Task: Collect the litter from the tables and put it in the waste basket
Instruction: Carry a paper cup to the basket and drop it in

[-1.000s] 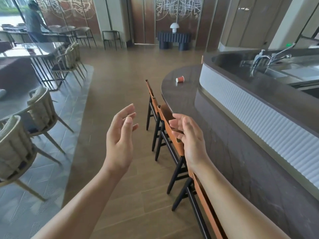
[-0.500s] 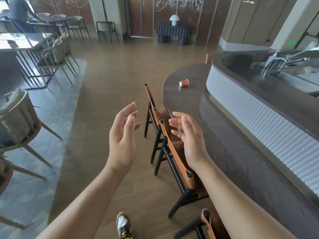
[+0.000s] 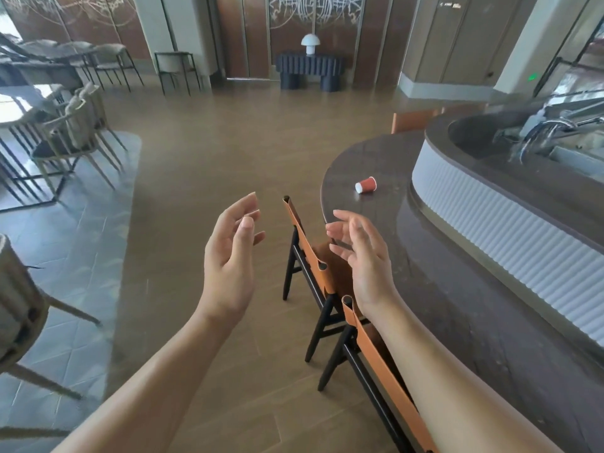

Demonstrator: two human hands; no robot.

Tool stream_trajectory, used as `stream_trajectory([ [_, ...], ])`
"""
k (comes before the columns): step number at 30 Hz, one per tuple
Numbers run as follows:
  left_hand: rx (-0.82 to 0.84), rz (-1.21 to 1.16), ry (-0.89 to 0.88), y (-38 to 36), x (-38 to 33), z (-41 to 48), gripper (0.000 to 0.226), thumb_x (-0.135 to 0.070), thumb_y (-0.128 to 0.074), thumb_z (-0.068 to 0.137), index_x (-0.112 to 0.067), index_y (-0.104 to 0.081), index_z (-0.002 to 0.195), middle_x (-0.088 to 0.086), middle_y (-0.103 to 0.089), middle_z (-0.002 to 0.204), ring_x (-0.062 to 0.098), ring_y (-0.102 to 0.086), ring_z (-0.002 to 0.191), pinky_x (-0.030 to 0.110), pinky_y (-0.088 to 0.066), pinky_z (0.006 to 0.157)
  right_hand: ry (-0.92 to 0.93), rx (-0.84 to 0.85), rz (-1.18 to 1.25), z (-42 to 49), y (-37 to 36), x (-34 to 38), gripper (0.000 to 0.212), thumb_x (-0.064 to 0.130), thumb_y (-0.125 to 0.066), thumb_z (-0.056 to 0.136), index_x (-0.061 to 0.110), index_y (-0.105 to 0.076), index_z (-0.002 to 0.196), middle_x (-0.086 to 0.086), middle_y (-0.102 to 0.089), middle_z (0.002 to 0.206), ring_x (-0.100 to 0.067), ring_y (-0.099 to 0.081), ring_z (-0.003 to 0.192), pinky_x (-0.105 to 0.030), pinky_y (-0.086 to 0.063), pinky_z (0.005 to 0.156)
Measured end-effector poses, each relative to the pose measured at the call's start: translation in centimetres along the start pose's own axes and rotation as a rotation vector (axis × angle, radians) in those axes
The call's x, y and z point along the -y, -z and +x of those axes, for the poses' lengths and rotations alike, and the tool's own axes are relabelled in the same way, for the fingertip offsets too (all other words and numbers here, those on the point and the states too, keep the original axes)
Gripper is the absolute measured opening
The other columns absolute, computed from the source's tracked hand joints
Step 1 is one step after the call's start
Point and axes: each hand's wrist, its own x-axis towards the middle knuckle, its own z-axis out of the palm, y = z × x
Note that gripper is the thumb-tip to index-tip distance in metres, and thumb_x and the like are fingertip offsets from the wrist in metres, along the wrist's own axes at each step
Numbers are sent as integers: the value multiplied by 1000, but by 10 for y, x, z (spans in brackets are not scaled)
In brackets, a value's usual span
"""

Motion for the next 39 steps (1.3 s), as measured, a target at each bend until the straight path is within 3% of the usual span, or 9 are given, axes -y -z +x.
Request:
stream_trajectory([
  [8,82,-49,38,-4,69,109,43,-49,-49,100,-31,-65,135,-10,-66,141,16,-62,133,41,-57,100,-10,-87,-35,113,-26,-44,32,54,-46,102,41,-70,118,8,-74,114,-14,-68,119,-45,-54,108],
  [13,148,-49,57,-31,121,185,45,-50,-50,98,-28,-64,135,-16,-69,133,11,-64,128,41,-57,103,-23,-140,1,199,-37,-87,30,56,-49,100,44,-72,116,8,-74,113,-13,-68,118,-43,-55,106],
  [17,192,-31,53,-60,164,261,47,-50,-50,98,-26,-65,135,-11,-66,138,15,-62,131,46,-57,105,-28,-178,32,280,-42,-118,36,67,-53,90,46,-74,111,6,-75,113,-14,-69,118,-44,-55,106],
  [21,228,-45,75,-87,201,333,43,-48,-50,98,-28,-65,133,-7,-65,139,18,-62,131,45,-57,104,-51,-220,25,357,-33,-136,34,67,-53,87,49,-74,107,5,-74,113,-13,-69,115,-47,-55,107],
  [29,349,-69,153,-160,274,428,40,-34,-48,104,-19,-64,138,-12,-67,137,10,-63,129,34,-58,98,-54,-365,-28,461,12,-161,49,63,-51,90,31,-69,122,-5,-69,122,-15,-67,119,-44,-56,105],
  [32,424,-76,196,-190,304,457,39,-32,-49,104,-21,-64,138,-12,-68,135,10,-63,129,37,-58,103,-61,-447,-72,489,32,-174,52,65,-49,92,31,-68,127,-1,-71,122,-12,-67,119,-36,-56,102],
  [34,480,-81,220,-211,325,474,42,-38,-51,102,-22,-63,139,-7,-66,139,14,-62,131,41,-57,106,-70,-515,-84,504,42,-184,39,60,-49,97,39,-69,123,4,-72,118,-9,-68,116,-32,-56,96],
  [36,540,-89,232,-233,347,491,47,-46,-53,98,-25,-63,138,-6,-65,141,14,-62,131,44,-56,107,-81,-584,-102,518,52,-197,27,52,-48,102,47,-70,118,11,-72,115,-8,-67,115,-33,-56,95],
  [39,647,-105,273,-267,385,514,46,-49,-55,95,-33,-62,138,-12,-65,141,12,-61,132,50,-52,111,-97,-717,-98,539,68,-218,33,53,-50,100,38,-69,122,15,-73,110,-8,-67,112,-41,-56,99],
])
